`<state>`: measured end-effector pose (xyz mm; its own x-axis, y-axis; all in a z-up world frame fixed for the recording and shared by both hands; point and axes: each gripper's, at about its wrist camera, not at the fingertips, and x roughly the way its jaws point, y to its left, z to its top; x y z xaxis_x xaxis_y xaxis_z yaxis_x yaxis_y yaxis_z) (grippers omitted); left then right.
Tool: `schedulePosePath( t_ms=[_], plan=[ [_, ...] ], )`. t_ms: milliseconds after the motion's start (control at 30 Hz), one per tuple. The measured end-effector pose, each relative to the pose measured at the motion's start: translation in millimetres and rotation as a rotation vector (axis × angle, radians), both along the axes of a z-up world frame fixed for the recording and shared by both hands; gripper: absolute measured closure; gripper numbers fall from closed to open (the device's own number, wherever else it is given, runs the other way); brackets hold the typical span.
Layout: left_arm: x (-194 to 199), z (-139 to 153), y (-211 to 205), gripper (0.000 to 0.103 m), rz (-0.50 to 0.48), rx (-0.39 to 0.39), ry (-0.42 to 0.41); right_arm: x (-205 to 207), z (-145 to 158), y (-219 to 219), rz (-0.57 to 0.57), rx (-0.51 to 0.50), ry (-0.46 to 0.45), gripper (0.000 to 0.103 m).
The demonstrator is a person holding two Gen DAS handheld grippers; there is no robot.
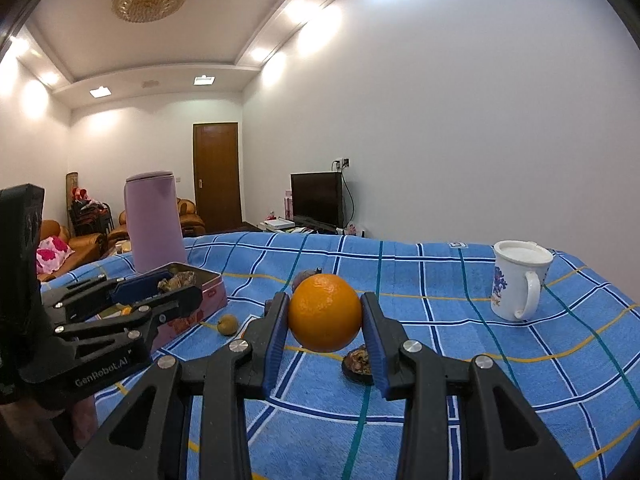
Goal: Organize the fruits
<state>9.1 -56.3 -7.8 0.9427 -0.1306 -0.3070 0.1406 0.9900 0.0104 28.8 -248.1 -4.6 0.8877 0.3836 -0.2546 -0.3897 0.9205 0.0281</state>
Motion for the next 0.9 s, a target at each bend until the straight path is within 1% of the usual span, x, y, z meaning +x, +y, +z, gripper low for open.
schedulePosePath(
  t_ms=[333,600,700,767,900],
  plan=[
    [1,0,4,0.062,0.009,-0.012,0.019,7,-1,13,0.006,0.005,0.014,0.065],
    [4,-1,21,0.062,0.039,-0.028,0.039,15,-3,29,0.038,-0.001,0.032,0.065],
    [6,-2,28,0.062,0.056,-0.020,0.045,18,-4,38,0.058,-0.003,0.041,0.065],
    [8,-3,35,0.062,0.067,-0.035,0.058,20,-5,43,0.067,-0.006,0.046,0.065],
    [10,-3,44,0.062,0.091,-0.040,0.062,22,-6,53,0.085,-0.014,0.050,0.065]
  ],
)
